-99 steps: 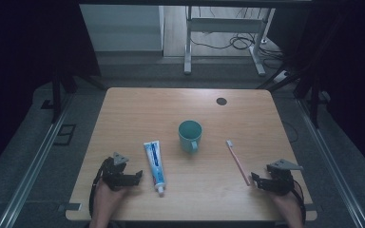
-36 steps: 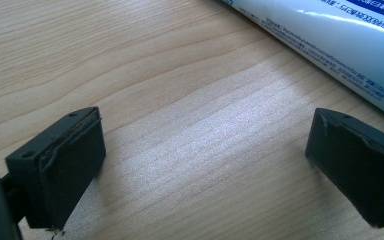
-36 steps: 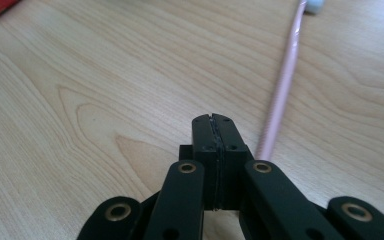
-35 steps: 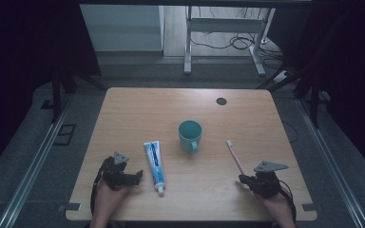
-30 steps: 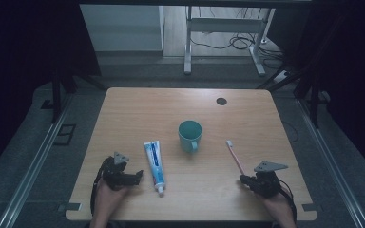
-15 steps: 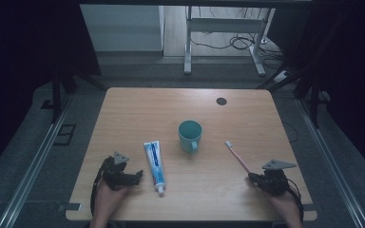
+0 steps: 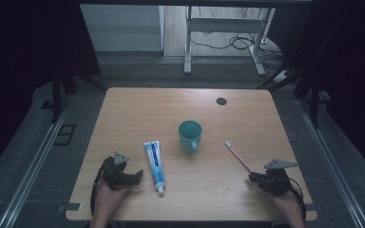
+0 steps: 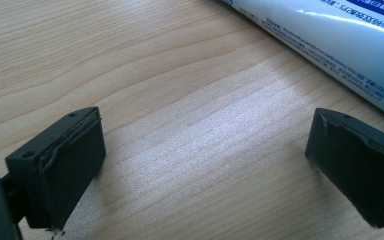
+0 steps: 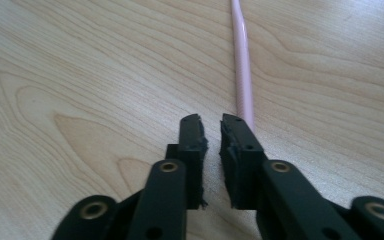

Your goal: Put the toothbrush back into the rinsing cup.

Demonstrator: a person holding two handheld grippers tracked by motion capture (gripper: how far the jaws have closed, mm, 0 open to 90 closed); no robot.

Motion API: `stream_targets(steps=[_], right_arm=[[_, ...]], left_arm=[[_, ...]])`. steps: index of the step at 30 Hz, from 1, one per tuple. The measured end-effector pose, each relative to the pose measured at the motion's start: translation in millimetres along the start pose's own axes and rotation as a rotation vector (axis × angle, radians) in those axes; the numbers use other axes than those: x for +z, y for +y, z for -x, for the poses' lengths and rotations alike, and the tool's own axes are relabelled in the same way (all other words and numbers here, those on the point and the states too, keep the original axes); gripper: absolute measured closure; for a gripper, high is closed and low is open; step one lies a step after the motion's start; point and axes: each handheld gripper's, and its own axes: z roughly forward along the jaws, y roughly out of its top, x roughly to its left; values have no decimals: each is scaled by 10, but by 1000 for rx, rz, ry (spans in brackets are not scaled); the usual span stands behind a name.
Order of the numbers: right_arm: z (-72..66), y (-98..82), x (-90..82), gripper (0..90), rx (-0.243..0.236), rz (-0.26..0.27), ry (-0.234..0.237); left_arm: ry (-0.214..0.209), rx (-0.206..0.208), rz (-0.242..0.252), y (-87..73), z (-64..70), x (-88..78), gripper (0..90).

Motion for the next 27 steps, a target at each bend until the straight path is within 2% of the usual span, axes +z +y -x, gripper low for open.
stream_targets(steps=[10,15,27], right_arm=[[47,30,-39,666,9,-18,6],[69,61,-45,629,4,-39,-12],[172,144,-26,561,13,-105,-6]], left_arm=[[-1,0,0,0,0,0,27],[-1,-1,0,0,1,0,27],[2,-4,1,1,3,1,28]])
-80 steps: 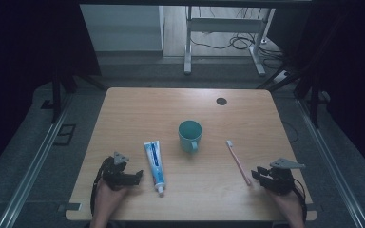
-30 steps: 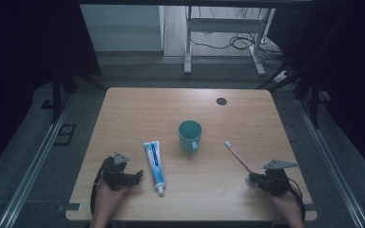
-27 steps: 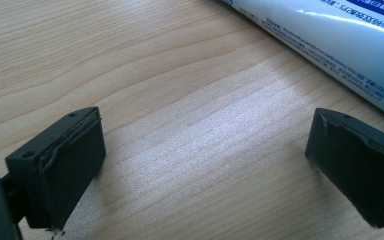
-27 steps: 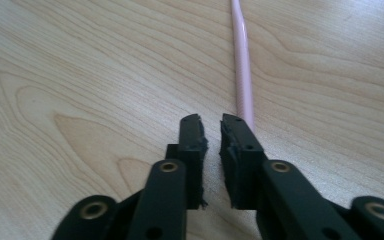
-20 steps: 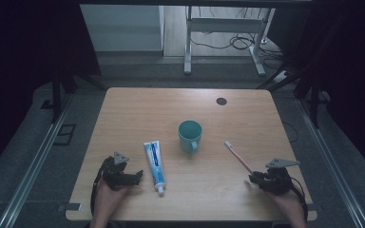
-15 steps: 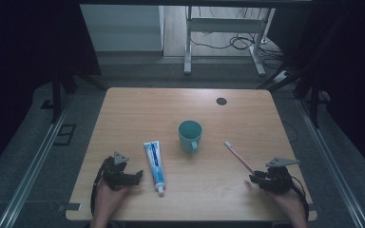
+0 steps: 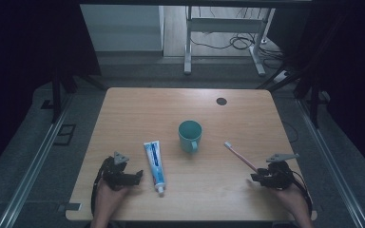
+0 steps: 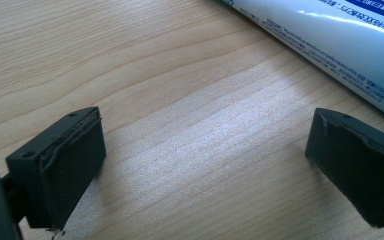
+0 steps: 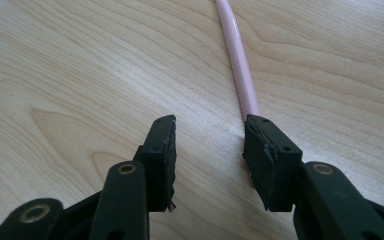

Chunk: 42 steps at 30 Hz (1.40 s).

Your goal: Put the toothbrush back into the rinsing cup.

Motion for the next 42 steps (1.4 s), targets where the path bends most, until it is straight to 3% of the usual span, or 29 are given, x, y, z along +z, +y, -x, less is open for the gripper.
stream_targets(steps=[19,34,42], right_arm=[[37,262,74,551,-22,-123,28],[46,508,78,589,-62,-215,1],[53,645,145,619,-91,-295,-7]], left_arm=[[0,-4,-1,-1,3,0,28],[0,-4,0,-1,3,0,28],[0,-4,-1,-1,2,-1,28]])
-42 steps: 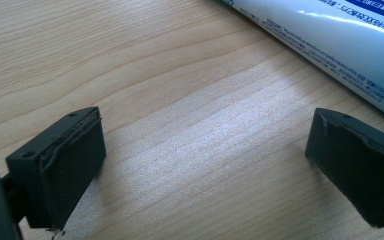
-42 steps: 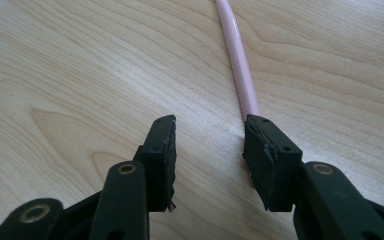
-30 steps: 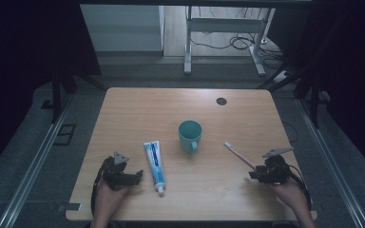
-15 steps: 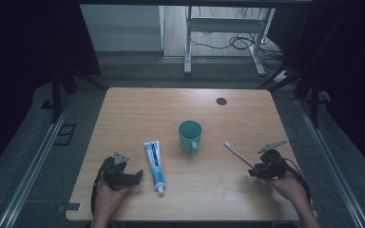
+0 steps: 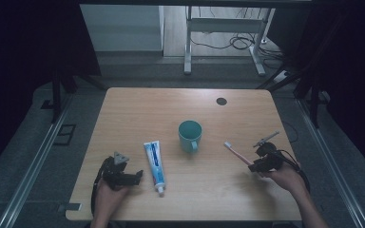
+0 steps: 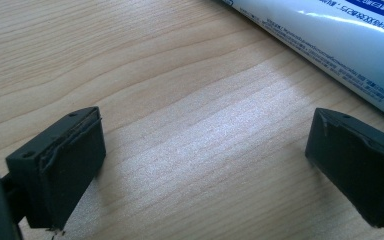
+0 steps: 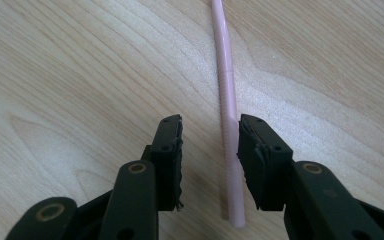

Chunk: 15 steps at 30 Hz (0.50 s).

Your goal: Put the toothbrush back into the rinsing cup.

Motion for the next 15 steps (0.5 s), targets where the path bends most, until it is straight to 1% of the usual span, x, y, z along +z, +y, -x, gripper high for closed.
stream_targets(steps=[8,15], right_arm=[[32,178,98,643,-20,-86,-6],[42,319,156,671,-30,-133,-12]], left_arm=[[0,0,0,0,0,0,28],[0,-2,0,0,1,0,28]])
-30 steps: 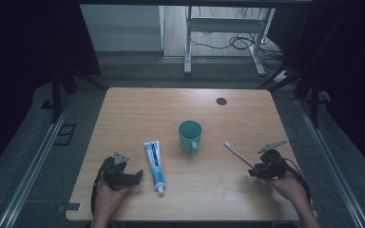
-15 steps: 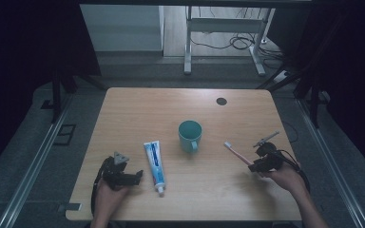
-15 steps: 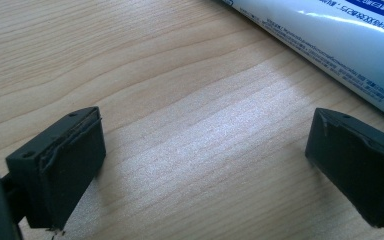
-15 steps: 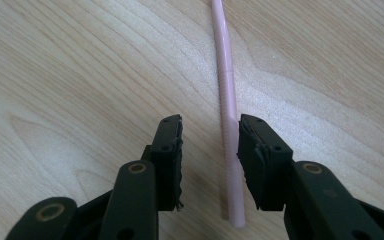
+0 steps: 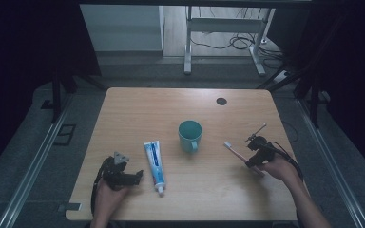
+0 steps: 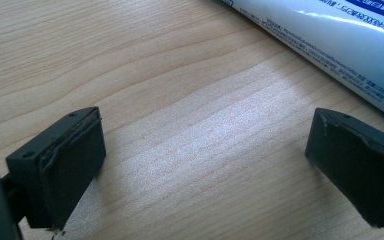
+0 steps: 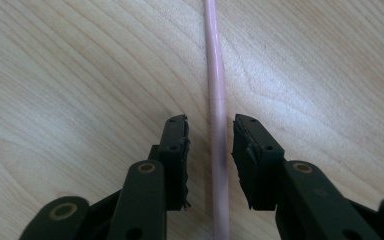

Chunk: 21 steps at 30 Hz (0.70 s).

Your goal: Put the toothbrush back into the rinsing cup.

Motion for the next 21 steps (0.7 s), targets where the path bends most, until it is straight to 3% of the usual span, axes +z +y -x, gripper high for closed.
stream_targets(steps=[21], right_arm=[[-27,311,141,776,-53,-133,-18]], left_arm=[[0,2,-1,1,-1,-1,28]])
